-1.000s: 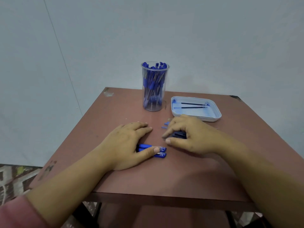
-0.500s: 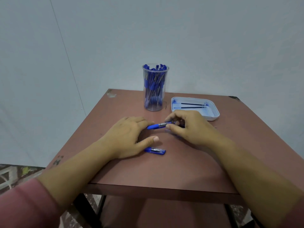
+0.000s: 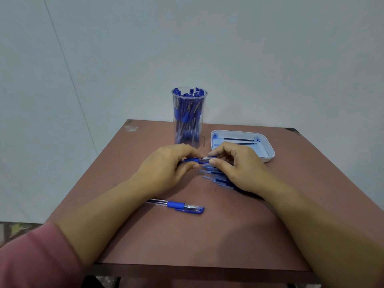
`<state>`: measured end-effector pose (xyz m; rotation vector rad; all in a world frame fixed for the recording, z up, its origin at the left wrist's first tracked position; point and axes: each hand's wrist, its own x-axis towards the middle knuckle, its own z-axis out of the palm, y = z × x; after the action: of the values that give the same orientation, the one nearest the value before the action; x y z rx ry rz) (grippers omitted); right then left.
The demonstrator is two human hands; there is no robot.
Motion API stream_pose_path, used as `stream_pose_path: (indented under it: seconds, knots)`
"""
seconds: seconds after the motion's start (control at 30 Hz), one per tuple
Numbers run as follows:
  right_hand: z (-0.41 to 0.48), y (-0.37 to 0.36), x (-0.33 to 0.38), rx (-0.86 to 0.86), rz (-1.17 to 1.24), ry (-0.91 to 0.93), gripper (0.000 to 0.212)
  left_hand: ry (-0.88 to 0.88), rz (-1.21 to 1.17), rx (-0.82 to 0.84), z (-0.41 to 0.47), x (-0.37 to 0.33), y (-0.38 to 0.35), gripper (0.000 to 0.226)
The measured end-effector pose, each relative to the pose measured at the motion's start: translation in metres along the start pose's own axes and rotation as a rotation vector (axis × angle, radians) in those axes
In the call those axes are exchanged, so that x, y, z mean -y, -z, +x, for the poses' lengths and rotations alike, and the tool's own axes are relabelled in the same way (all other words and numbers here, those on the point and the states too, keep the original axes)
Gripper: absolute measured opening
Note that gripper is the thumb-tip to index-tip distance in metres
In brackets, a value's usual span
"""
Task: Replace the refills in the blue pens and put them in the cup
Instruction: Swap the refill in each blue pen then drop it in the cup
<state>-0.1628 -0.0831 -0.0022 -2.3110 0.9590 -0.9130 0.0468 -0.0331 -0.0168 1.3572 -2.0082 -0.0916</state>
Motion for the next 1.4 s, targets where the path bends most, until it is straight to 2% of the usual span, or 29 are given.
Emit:
stream_pose_path:
  seconds: [0.2, 0.33, 0.43, 0.63, 0.73, 0.8, 0.87, 0.97, 1.03, 1.17, 1.33, 1.4]
  knots:
    - [0.003, -0.002, 0.005, 0.013, -0.028, 0.044, 0.017, 0.006, -0.058, 0.045, -0.001, 0.003, 0.008, 0.021]
    - [0.000, 0.003, 0.005, 0.004, -0.049, 0.051, 0.028, -0.001, -0.098, 0.067, -0.003, 0.004, 0.008, 0.027]
    - [-0.003, 0.006, 0.002, 0.028, -0.049, 0.034, 0.025, -0.031, -0.074, 0.098, -0.005, 0.005, 0.010, 0.029]
    - [-0.007, 0.016, -0.002, -0.030, -0.056, 0.018, 0.021, 0.079, -0.058, 0.006, -0.007, 0.018, 0.022, 0.025]
    - [-0.012, 0.017, 0.002, 0.095, -0.168, 0.051, 0.004, 0.061, -0.094, -0.008, -0.007, 0.019, 0.024, 0.026]
    - [-0.014, 0.014, 0.004, 0.212, -0.221, 0.102, 0.016, 0.044, -0.103, 0.001, -0.006, 0.019, 0.023, 0.025]
    - [-0.013, 0.010, 0.008, 0.305, -0.265, 0.110, 0.011, 0.021, -0.091, 0.010, -0.006, 0.020, 0.021, 0.024]
    - [-0.013, 0.007, 0.010, 0.359, -0.354, 0.113, 0.006, 0.009, -0.088, 0.024, -0.007, 0.019, 0.020, 0.023]
    - [-0.014, 0.008, 0.009, 0.320, -0.357, 0.104, 0.008, 0.006, -0.083, 0.037, -0.007, 0.018, 0.020, 0.024]
    - [-0.009, 0.004, 0.008, 0.062, -0.221, 0.090, 0.019, -0.013, -0.096, 0.041, -0.006, 0.014, 0.019, 0.025]
    - [-0.002, -0.010, 0.009, 0.034, -0.180, 0.121, 0.022, -0.043, -0.115, 0.035, -0.006, 0.011, 0.017, 0.025]
    - [-0.001, -0.012, 0.008, -0.003, -0.179, 0.142, 0.013, -0.048, -0.104, 0.026, -0.006, 0.011, 0.017, 0.025]
